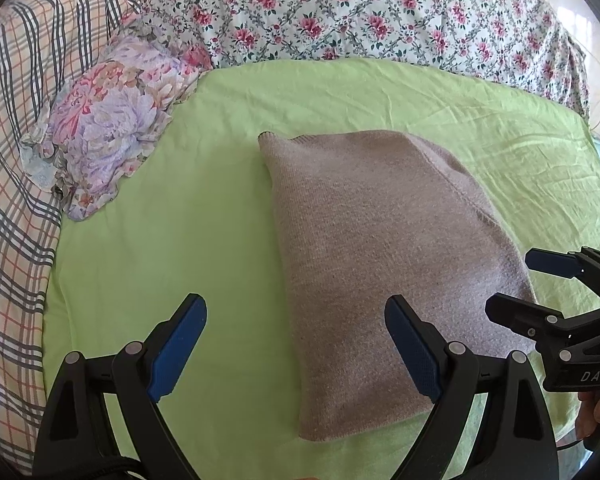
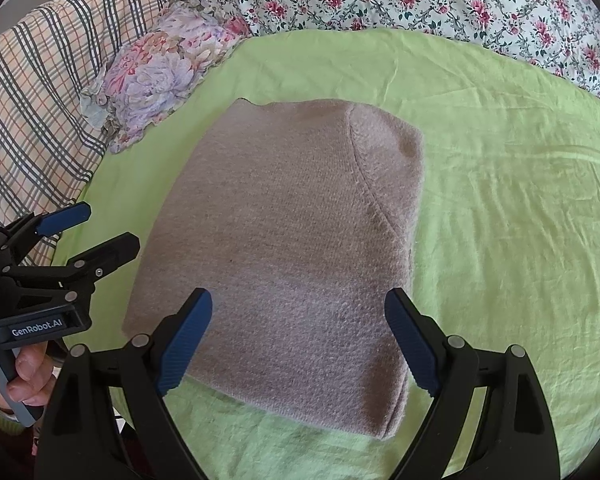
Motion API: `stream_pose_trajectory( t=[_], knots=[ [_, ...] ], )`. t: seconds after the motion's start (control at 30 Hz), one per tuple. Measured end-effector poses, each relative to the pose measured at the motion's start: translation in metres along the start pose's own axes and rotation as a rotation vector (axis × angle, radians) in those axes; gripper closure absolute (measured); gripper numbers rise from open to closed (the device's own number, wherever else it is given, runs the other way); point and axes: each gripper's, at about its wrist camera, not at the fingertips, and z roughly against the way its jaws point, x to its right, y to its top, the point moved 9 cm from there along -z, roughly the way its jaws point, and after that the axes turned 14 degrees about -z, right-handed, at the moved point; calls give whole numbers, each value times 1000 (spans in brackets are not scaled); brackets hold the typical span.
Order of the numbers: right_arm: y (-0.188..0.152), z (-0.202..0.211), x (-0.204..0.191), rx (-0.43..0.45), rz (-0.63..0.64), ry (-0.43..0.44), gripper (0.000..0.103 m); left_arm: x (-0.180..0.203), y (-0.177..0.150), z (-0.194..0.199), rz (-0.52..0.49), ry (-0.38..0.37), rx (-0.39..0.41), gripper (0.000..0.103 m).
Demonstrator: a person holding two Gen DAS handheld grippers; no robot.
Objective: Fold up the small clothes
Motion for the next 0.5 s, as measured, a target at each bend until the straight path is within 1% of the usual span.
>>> stream_pose_trajectory(
  t=[0.5],
  knots=[
    [2,2,-1,1,5,3,15,2,2,1,-4,-1,3,12]
  ],
)
